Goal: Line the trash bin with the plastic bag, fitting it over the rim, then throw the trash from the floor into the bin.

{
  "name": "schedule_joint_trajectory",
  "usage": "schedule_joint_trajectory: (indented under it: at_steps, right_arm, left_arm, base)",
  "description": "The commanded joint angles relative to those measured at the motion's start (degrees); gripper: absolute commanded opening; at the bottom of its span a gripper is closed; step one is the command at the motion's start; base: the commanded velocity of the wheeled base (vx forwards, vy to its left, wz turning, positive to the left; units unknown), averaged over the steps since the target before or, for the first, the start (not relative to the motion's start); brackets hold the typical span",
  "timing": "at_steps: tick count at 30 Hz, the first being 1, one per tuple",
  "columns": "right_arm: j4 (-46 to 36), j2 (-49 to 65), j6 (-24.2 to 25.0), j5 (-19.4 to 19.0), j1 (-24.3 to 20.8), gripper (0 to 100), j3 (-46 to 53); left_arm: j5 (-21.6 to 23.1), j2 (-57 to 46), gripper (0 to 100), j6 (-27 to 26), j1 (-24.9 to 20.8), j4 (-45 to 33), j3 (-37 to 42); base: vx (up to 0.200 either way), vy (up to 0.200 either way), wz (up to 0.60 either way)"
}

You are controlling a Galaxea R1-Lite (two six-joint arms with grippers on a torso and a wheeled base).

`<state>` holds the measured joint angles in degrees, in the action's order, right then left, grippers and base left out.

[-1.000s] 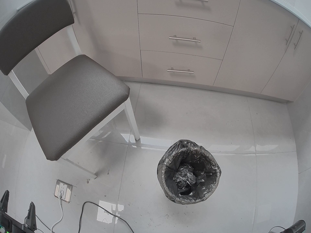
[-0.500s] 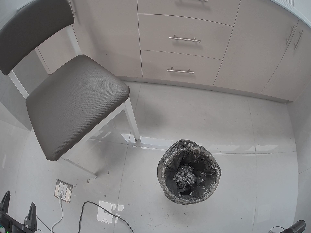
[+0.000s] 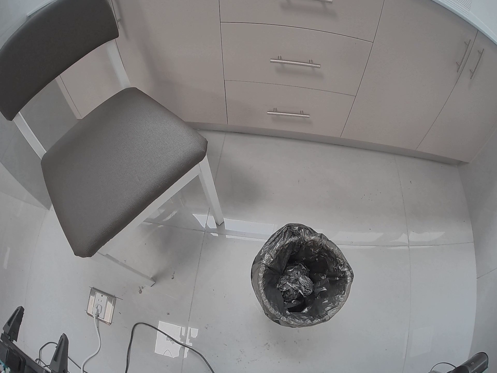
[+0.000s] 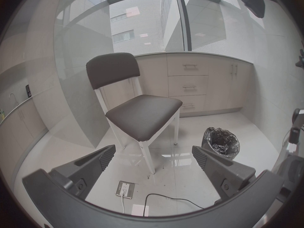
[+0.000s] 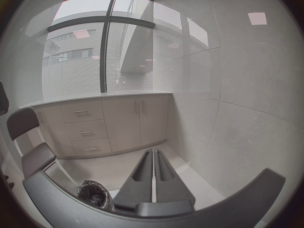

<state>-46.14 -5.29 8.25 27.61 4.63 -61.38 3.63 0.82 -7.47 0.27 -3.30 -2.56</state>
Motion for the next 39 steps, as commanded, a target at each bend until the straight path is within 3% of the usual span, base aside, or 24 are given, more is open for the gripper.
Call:
schedule_joint_trajectory:
  at_steps: [1,5,18,22,25,27,30,35,36,39]
  right_arm:
    - [0.0,-0.2,-0.3,0.0,0.0,0,-0.3]
    - [0.0,-0.2,0.2,-0.1,0.0,0,-0.3]
    - [0.0,-0.2,-0.4,-0.3,0.0,0,-0.1]
    - [0.0,-0.2,-5.6,-3.6,0.0,0,-1.0]
    - [-0.1,-0.2,-13.0,-3.4,0.0,0,-1.1]
    - [-0.6,-0.2,-13.8,-2.6,0.0,0,-1.0]
    - [-2.6,-0.2,-13.1,-2.2,0.0,0,-1.0]
    - [-6.6,-0.2,-1.1,-3.4,-0.1,0,1.9]
    - [-6.6,-0.2,-0.9,-3.4,-0.1,0,2.1]
    - [-1.7,-0.2,2.6,-11.6,-0.3,0,7.8]
  left_arm:
    - [-4.2,-0.5,100,5.5,0.3,-0.1,-0.2]
    - [-5.7,0.2,100,7.6,0.3,0.1,0.0]
    - [-3.9,1.3,100,8.3,-1.2,2.2,2.0]
    - [-4.0,-0.8,100,8.3,-0.3,2.2,2.0]
    - [-4.2,-0.8,100,8.3,-0.3,2.2,2.1]
    - [-4.2,-0.8,100,8.3,-0.3,2.2,2.1]
    - [-4.2,-0.8,100,8.3,-0.2,2.2,2.2]
    - [-4.2,-0.8,100,8.4,-0.2,2.4,2.1]
    - [-4.2,-0.8,100,8.4,-0.2,2.4,2.1]
    - [-4.2,-0.8,100,8.4,-0.3,2.6,2.3]
  base:
    - [0.000,0.000,0.00]
    - [0.000,0.000,0.00]
    - [0.000,0.000,0.00]
    - [0.000,0.000,0.00]
    - [0.000,0.000,0.00]
    - [0.000,0.000,0.00]
    - [0.000,0.000,0.00]
    - [0.000,0.000,0.00]
    - [0.000,0.000,0.00]
    - [0.000,0.000,0.00]
